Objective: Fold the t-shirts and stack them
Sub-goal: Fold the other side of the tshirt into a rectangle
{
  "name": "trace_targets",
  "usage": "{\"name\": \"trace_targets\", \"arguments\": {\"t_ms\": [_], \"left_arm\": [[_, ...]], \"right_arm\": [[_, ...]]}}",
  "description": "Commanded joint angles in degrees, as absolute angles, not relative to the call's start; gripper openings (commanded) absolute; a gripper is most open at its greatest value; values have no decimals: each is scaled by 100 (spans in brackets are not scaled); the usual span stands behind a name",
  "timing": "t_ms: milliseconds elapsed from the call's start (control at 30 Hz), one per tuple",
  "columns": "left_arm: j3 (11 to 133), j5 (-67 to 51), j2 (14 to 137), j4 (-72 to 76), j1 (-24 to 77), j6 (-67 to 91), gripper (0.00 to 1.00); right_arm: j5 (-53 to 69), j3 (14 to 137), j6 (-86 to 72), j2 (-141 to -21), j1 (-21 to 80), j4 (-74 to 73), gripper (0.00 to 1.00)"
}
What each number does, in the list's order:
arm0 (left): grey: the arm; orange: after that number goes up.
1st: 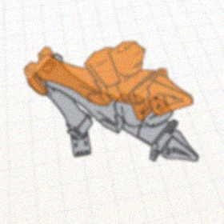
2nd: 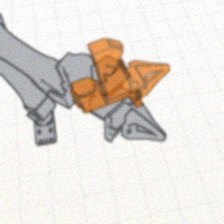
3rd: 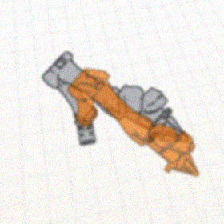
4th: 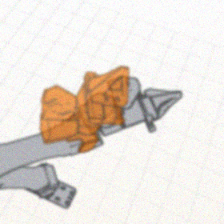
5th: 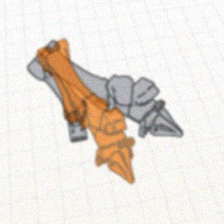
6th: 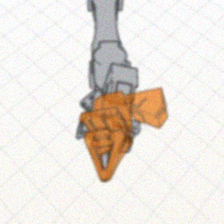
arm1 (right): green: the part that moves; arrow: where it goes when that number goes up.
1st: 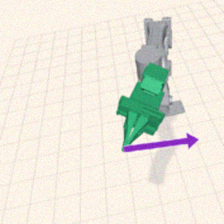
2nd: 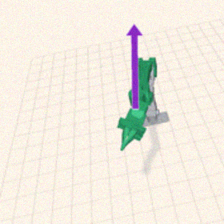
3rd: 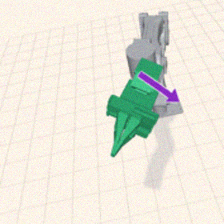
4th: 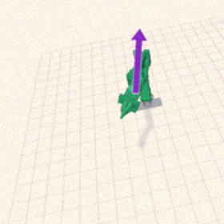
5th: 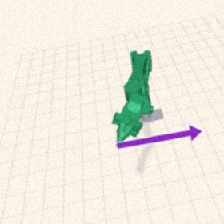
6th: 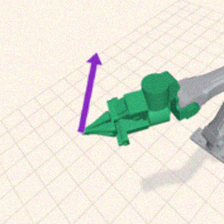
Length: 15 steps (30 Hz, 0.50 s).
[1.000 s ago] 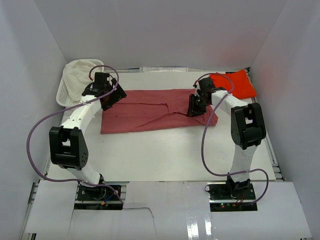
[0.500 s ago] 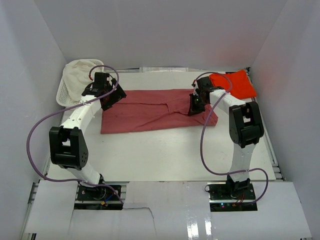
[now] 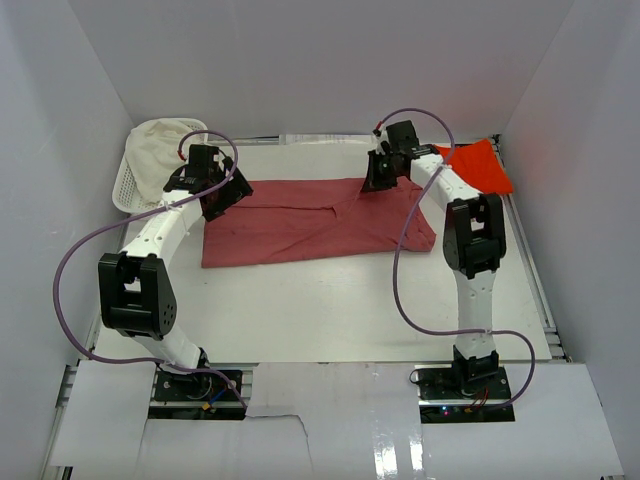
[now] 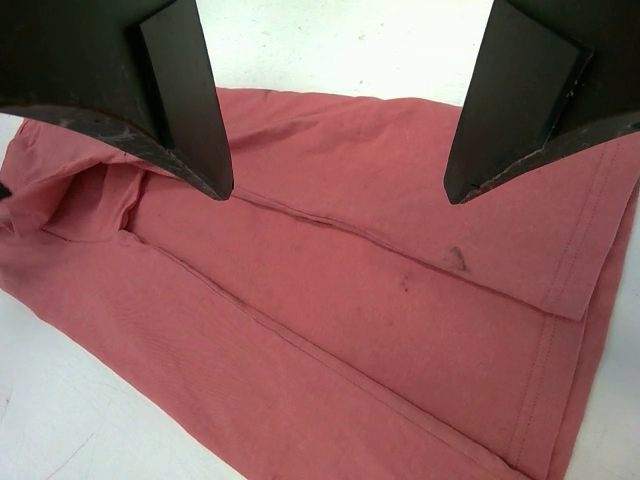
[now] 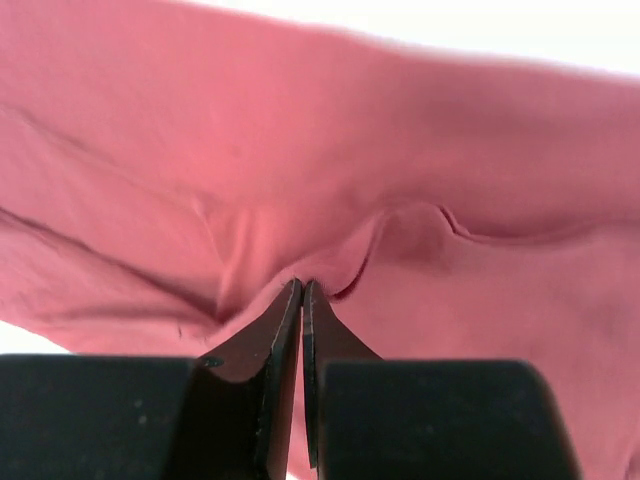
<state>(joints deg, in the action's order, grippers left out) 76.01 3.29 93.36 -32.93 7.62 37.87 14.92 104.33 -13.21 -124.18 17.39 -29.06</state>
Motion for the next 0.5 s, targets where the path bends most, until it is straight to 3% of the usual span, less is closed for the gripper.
{"name": "trace_targets", "arguments": {"t_ms": [0,233,333,367,467], "left_arm": [[7594,229,9255,-3243,765,3700,98],[7541,237,9255,-3226,765,3656,98],[7559,185,9307,-3217,765,3621,98],[7559,158,9325,-3217,765,3621,98],[7567,114,9343,-3199,765,3612,98]], "right_arm": [[1854,11257,-1266,-12954,1775,-2970,8],[2161,11953,-1230,-13491,1775,-2866,8],[2320,11997,-1248,-13570,1784,-2786,21],[2329,11980,-1257,-13553,1784,-2743,32],[2154,11726,-1292,-13316,1784,-2533,40]]}}
